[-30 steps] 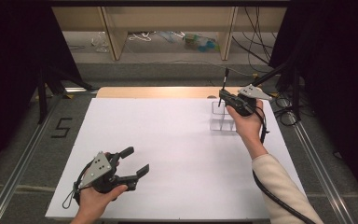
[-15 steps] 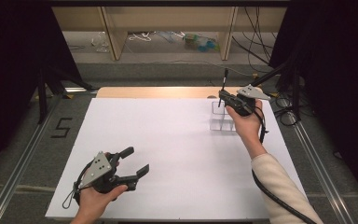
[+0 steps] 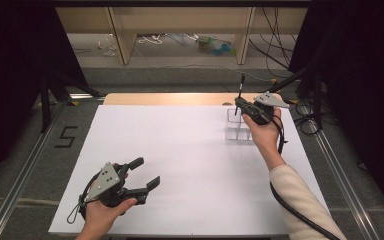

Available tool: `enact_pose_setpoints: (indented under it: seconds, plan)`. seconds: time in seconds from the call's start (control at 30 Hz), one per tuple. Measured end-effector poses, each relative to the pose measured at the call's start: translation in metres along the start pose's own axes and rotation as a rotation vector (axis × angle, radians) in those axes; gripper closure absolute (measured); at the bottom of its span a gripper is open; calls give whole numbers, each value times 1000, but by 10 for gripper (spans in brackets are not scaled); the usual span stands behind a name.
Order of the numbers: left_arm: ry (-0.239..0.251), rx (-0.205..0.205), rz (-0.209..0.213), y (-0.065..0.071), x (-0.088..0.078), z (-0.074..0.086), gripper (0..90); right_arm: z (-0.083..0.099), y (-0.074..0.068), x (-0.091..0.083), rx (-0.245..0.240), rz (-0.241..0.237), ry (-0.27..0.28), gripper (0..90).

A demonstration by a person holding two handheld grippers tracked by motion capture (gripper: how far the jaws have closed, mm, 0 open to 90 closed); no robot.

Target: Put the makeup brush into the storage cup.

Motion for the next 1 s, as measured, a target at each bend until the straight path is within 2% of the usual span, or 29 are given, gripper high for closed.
enact_pose_setpoints:
  seconds: [0.13,0.23,0.43,0.8,0.83,0.93,1.0]
  plan:
    - [1,0,0,0,0,0,193,1,1,2,0,-1,17,857]
    - [0,0,0,0,0,0,193,2,1,1,-1,-2,1,857]
    - [-1,1,0,0,0,0,193,4,1,3,-1,2,11,857]
    - [-1,0,0,0,0,0,193,7,1,4,-4,0,-16,857]
    - [-1,0,0,0,0,0,193,7,0,5,-1,3,1,857]
    - [-1,1,0,0,0,0,193,8,0,6,-5,3,-2,857]
    - [-1,0,0,0,0,0,193,9,0,6,-5,-2,-16,857]
Point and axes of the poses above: each handheld gripper's, and its own axes: x roughly forward along the jaws, z roughly out of its underside, y roughly to its right, the point moved 3 cm from there along x, roughly forward along the jaws, and after that the axes turned 1 degree about z, right-handed, at the moved point
